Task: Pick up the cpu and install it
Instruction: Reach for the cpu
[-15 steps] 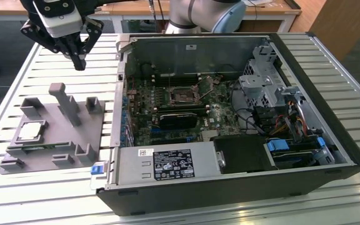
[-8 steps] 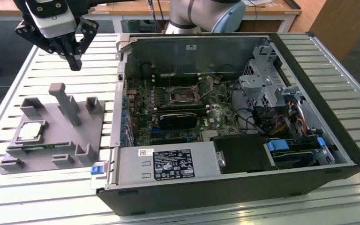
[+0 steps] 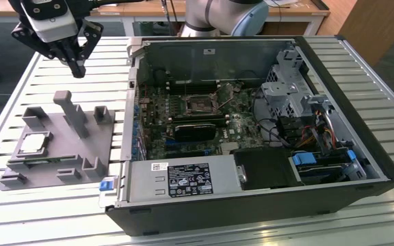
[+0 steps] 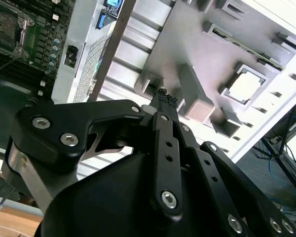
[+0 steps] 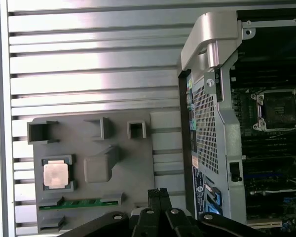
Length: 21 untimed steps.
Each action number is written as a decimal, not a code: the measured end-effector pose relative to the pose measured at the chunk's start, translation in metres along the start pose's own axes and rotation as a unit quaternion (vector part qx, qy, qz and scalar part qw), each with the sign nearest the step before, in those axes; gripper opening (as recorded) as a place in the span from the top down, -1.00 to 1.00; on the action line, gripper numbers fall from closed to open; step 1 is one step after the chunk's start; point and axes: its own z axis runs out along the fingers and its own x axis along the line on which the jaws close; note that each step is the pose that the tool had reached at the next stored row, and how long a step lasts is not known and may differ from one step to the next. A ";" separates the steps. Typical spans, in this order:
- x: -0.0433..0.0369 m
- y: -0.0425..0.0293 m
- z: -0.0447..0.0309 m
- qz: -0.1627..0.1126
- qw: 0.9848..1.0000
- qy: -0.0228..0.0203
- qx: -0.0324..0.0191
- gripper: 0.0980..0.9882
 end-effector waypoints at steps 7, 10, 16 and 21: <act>0.0065 -0.0005 0.0003 0.000 1.000 0.000 0.000 0.98; 0.0085 -0.0007 0.0005 0.000 1.000 0.000 0.000 0.98; 0.0124 -0.0010 0.0009 0.000 1.000 0.000 0.000 0.98; 0.0160 -0.0013 0.0012 0.000 1.000 0.000 0.000 0.98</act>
